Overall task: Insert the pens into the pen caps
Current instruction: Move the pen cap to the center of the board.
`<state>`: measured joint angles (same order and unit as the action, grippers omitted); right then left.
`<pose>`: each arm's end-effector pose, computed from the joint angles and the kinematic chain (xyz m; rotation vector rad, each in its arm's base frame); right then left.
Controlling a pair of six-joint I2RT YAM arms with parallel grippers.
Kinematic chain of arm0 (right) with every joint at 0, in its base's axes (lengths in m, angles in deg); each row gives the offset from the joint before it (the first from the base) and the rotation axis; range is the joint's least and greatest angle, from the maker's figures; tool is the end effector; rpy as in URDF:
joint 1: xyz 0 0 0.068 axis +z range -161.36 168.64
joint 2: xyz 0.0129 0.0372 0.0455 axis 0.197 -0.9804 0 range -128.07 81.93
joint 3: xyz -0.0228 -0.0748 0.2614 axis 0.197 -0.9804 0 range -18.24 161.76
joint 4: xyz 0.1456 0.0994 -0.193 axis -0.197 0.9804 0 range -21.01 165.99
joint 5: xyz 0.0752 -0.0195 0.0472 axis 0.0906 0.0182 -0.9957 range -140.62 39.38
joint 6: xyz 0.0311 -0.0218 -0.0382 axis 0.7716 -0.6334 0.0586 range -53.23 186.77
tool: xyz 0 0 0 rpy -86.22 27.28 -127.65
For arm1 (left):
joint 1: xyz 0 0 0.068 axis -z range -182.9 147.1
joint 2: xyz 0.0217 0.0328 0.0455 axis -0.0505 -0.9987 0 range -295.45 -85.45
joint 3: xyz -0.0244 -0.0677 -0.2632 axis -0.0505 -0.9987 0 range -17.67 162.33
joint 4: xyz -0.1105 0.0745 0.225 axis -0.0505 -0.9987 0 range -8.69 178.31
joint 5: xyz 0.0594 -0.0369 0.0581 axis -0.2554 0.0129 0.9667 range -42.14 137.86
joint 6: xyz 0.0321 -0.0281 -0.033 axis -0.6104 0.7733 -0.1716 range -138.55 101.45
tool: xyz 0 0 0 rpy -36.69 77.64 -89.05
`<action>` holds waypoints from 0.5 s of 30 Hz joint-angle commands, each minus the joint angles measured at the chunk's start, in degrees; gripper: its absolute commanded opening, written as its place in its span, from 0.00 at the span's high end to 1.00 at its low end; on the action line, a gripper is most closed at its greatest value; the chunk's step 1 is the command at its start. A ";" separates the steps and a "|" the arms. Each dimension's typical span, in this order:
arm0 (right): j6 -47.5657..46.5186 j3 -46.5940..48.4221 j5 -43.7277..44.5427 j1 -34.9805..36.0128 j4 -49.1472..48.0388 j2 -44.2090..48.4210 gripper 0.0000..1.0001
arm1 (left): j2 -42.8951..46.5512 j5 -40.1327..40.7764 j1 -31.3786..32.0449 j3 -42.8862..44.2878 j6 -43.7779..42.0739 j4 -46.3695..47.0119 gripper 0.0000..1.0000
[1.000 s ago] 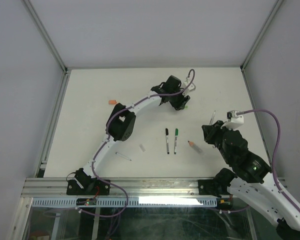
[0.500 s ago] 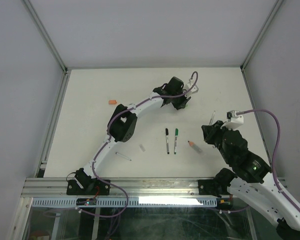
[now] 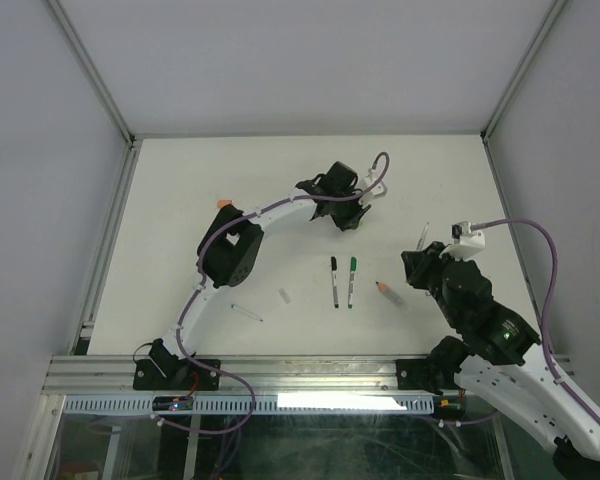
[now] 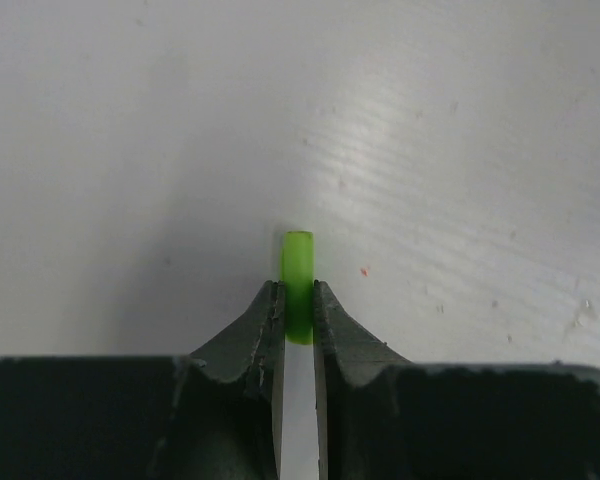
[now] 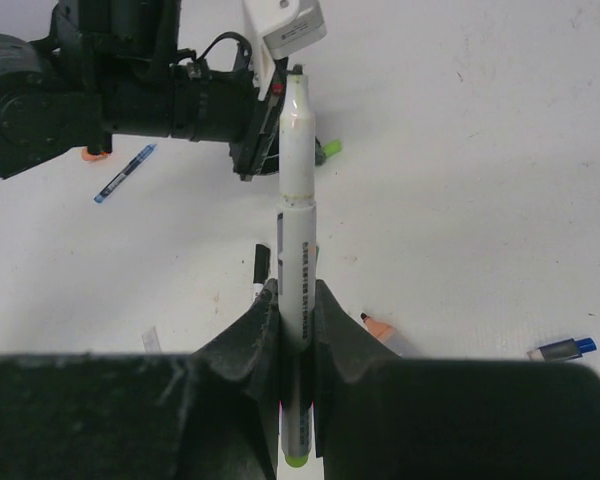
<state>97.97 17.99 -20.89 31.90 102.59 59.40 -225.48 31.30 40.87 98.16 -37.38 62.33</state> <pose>0.0839 0.0546 0.2953 0.1489 1.8841 0.3959 0.3828 -0.3808 0.1544 1.3942 2.0429 -0.5441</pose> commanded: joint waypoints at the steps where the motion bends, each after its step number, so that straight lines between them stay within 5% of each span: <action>1: 0.64 -0.90 -0.15 -0.02 -4.95 -1.22 1.00 | 9.51 -0.79 -1.80 -11.43 0.78 -3.60 0.90; 15: -0.77 -2.02 -3.32 -0.02 -11.60 -7.18 1.00 | 25.00 1.92 -4.26 -37.64 2.31 -6.73 0.86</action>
<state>97.73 15.78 -23.12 31.90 96.60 53.06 -203.14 31.32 36.70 65.09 -35.00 60.50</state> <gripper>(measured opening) 0.139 0.137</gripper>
